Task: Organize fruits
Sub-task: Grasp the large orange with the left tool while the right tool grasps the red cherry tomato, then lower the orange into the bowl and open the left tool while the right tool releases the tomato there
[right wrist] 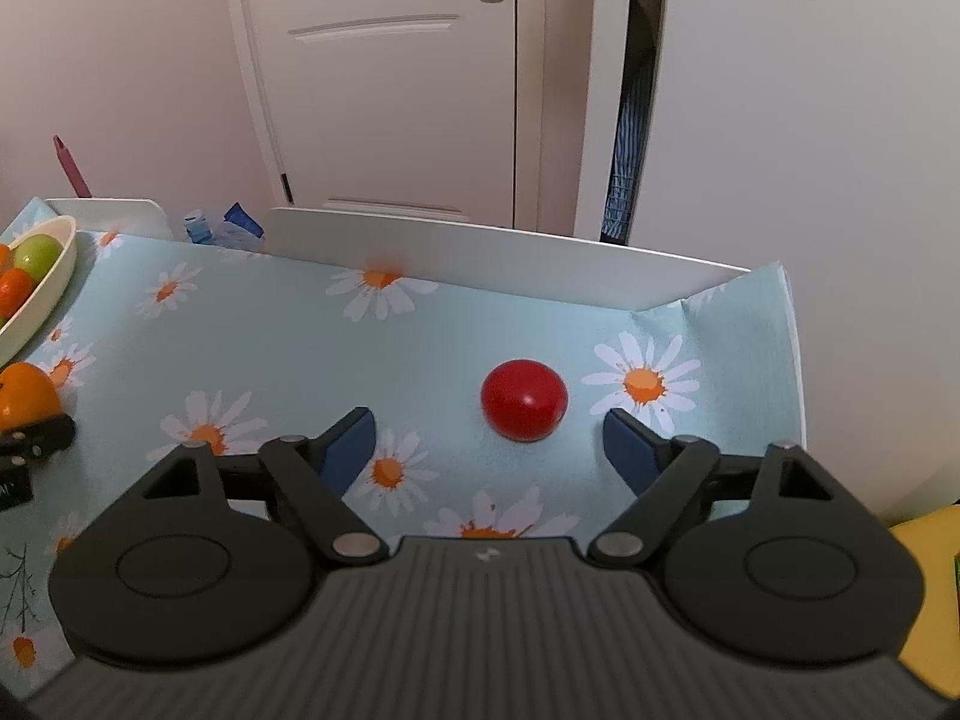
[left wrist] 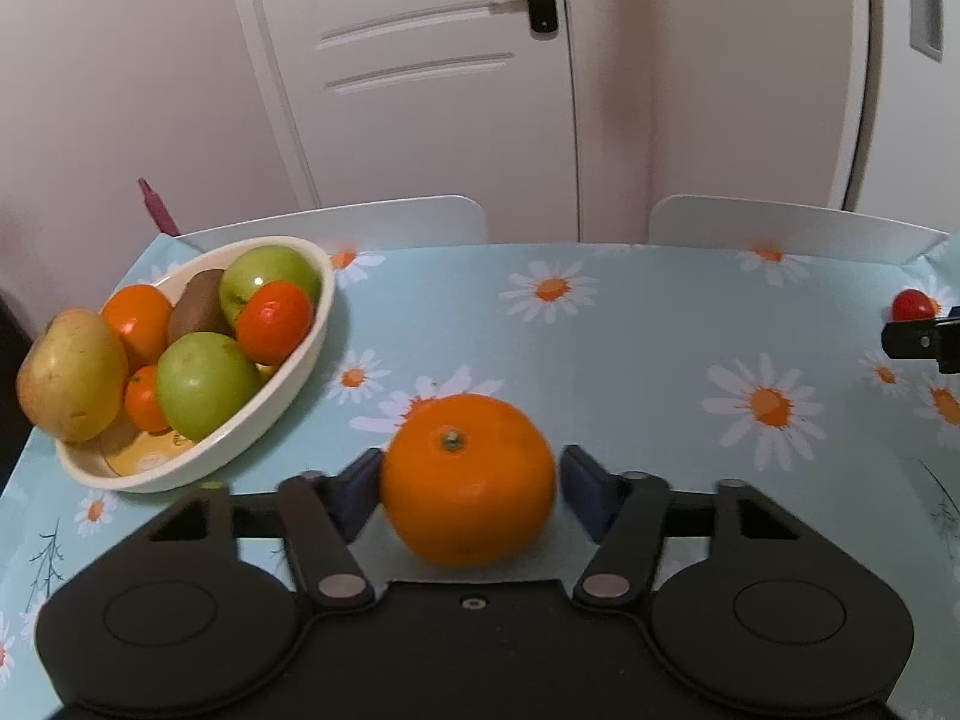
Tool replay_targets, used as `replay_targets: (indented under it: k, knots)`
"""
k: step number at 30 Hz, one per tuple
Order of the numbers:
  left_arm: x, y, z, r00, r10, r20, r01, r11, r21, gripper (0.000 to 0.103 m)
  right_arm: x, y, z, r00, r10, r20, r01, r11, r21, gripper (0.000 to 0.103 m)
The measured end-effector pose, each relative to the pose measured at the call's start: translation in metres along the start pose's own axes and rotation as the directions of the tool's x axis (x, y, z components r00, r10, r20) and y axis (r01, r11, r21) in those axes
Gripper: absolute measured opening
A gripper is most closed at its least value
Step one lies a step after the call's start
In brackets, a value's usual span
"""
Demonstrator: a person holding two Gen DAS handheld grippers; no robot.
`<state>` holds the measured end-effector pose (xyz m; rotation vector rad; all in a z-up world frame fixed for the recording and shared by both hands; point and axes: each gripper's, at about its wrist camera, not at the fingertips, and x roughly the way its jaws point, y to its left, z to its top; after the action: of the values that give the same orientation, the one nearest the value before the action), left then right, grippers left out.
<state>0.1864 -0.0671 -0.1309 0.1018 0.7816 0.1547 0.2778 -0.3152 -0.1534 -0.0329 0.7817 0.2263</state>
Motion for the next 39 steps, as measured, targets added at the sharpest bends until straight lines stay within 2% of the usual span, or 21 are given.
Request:
replay_targets:
  k: [5,10,12,22,23,24,25,32,39]
  knots:
    - [0.0,0.0,0.0,1.0,-0.001,0.0,0.001,1.0,0.018,0.063,0.008,-0.003,0.002,1.0,-0.003,-0.009,0.003,1.0,-0.001,0.081]
    - [-0.001,0.0,0.001,1.0,-0.003,-0.012,0.004,1.0,0.024,0.063,0.011,-0.003,0.004,1.0,-0.022,0.002,0.022,1.0,-0.014,0.08]
    - [-0.003,0.0,0.0,1.0,-0.007,-0.016,0.007,1.0,0.03,0.063,0.013,-0.005,0.004,1.0,-0.017,-0.003,0.017,1.0,-0.006,0.075]
    - [-0.012,0.003,-0.008,1.0,-0.012,-0.021,0.013,1.0,0.023,0.063,0.015,-0.006,0.005,1.0,-0.029,-0.004,0.029,0.999,-0.014,0.066]
    - [-0.012,0.004,-0.009,1.0,-0.014,-0.022,0.014,1.0,0.022,0.063,0.015,-0.006,0.005,1.0,-0.031,-0.003,0.031,0.999,-0.018,0.062]
    - [-0.013,0.004,-0.01,1.0,-0.015,-0.022,0.016,1.0,0.02,0.063,0.016,-0.005,0.005,1.0,-0.031,-0.002,0.031,0.999,-0.023,0.051]
    - [-0.015,0.005,-0.011,1.0,-0.017,-0.023,0.017,1.0,0.018,0.063,0.016,-0.005,0.005,1.0,-0.026,-0.004,0.026,0.999,-0.028,0.048]
    - [-0.028,0.012,-0.015,1.0,-0.022,-0.022,0.022,1.0,-0.002,0.063,0.003,0.004,0.011,1.0,-0.01,0.01,0.011,0.998,-0.057,0.048]
    - [-0.047,0.027,-0.011,1.0,-0.023,0.01,0.023,1.0,-0.02,0.063,-0.026,0.032,0.022,0.999,0.035,0.039,-0.032,0.996,-0.087,0.048]
